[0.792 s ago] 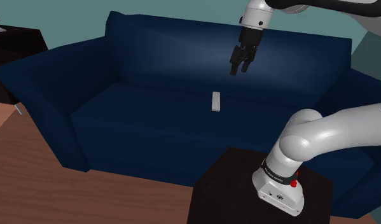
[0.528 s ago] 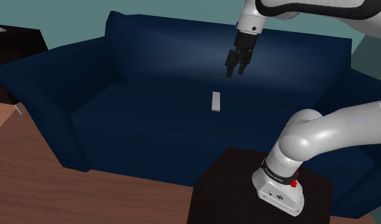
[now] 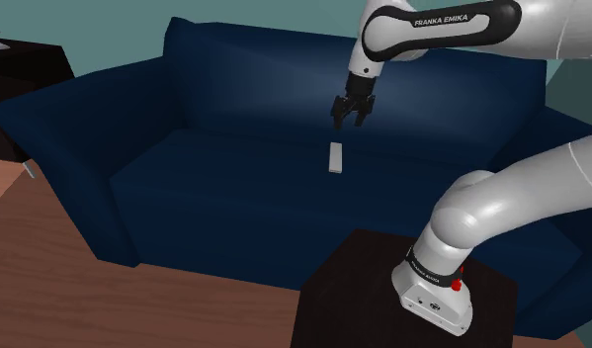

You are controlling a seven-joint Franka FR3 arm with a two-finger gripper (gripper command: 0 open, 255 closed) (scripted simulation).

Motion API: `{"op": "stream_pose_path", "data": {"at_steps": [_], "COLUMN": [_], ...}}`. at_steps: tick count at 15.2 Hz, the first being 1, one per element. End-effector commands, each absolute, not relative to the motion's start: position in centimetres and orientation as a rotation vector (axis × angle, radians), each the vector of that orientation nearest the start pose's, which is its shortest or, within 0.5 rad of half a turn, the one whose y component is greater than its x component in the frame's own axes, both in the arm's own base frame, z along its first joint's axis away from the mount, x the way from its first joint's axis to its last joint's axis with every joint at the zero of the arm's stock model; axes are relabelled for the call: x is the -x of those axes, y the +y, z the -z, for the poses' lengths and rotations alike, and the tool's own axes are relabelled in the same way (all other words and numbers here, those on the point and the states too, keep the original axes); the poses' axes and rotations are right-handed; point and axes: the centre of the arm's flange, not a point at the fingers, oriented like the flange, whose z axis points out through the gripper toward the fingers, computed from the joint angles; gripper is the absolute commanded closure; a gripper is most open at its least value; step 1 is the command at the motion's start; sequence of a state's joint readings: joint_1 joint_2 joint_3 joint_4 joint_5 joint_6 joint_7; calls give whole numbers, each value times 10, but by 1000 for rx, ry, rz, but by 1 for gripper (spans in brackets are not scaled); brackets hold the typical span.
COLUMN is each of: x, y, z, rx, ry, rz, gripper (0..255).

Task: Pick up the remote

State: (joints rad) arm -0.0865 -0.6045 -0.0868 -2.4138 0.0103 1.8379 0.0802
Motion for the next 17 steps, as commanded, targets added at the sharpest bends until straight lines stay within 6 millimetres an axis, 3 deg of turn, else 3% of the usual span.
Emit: {"op": "stream_pose_path", "data": {"at_steps": [1, 17], "x": [-378, -471], "y": [-79, -197], "z": [-506, -372], "rx": [3062, 3021], "ry": [436, 951], "rz": [56, 112], "gripper": [0, 0]}}
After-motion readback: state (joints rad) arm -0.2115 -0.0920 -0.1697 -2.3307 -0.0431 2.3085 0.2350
